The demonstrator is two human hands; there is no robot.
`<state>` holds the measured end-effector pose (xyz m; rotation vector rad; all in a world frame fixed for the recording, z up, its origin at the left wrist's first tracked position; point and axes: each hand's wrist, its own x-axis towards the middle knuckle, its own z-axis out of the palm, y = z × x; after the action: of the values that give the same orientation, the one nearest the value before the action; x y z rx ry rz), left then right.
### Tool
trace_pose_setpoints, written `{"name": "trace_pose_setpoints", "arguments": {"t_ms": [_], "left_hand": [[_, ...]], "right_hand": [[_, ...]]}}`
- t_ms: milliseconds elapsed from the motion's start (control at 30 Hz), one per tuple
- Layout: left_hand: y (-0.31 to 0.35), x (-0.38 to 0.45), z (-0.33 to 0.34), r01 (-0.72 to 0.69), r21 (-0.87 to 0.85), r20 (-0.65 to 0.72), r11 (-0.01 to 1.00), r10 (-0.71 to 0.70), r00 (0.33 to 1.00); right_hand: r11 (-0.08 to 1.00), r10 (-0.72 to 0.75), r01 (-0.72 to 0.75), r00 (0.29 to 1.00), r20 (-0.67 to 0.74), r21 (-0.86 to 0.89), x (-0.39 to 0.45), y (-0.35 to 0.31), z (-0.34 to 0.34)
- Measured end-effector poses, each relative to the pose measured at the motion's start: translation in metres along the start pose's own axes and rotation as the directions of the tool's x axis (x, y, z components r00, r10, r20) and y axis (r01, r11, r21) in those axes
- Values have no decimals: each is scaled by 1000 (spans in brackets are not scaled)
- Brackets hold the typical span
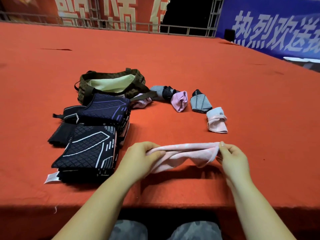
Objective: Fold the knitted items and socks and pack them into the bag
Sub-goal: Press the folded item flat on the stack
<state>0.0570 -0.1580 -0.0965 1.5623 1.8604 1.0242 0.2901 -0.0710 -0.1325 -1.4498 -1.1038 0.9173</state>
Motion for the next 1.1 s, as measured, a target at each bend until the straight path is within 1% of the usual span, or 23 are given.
{"name": "trace_pose_setpoints", "arguments": {"t_ms": [67,133,167,233,267,300,367,400,433,500,567,600,633,700,767,800,867,933,1033,1100], "left_hand": [[3,2,-7,5,-71,66,997,0,998],[4,2,-9,46,-138,141,989,-26,990],[4,2,-9,88,-172,190,981,-55,980],[3,2,-8,177,-241,296,954,-101,950],[2,1,-7,211,-275,339,938,-110,934],[2,1,-6,233,-304,370,924,-112,922],[1,0,-5,258,-340,391,904,-113,913],[2,-1,-6,266,-351,390,898,-118,913],[2,-1,-8,273,-358,388,893,-123,913],[3,-2,-13,277,-357,402,892,-122,908],[3,-3,-19,262,-306,415,915,-119,902],[4,-5,-22,251,-243,411,937,-135,902],[5,-6,-25,236,-154,410,959,-156,899],[8,-8,-30,155,69,413,986,-169,895],[6,-9,-31,70,246,381,967,-163,910],[5,-9,-31,58,288,342,956,-159,926],[-1,-8,-28,66,300,236,952,-141,961],[-5,-6,-22,90,245,142,965,-128,982],[-6,-5,-13,131,143,71,981,-142,987],[-5,-5,-11,150,117,-6,982,-150,989]], "right_hand": [[990,-94,96,995,23,-102,-9,-8,-1],[971,-207,213,976,61,-112,-24,-22,-1],[958,-255,266,961,110,-105,-31,-30,-1],[931,-302,346,907,295,-113,-39,-38,1],[916,-282,370,869,406,-155,-41,-38,1],[877,-253,417,824,507,-240,-42,-38,1],[694,-182,563,740,647,-449,-39,-32,-2],[615,-145,607,715,684,-504,-38,-27,-3],[574,-125,629,699,704,-524,-36,-23,-4],[593,-154,637,690,707,-493,-34,-17,-5],[604,-223,644,703,675,-470,-32,-15,-5],[616,-237,629,722,650,-474,-31,-16,-6],[653,-224,589,751,622,-476,-32,-19,-7],[758,-162,480,795,584,-442,-30,-24,-10],[840,-126,394,811,571,-374,-29,-28,-13],[871,-120,356,822,556,-339,-27,-28,-15],[900,-142,323,851,506,-291,-24,-29,-17],[900,-186,334,874,448,-279,-23,-28,-20],[895,-237,356,889,391,-269,-22,-24,-23],[906,-240,343,898,369,-248,-21,-23,-28]]}}
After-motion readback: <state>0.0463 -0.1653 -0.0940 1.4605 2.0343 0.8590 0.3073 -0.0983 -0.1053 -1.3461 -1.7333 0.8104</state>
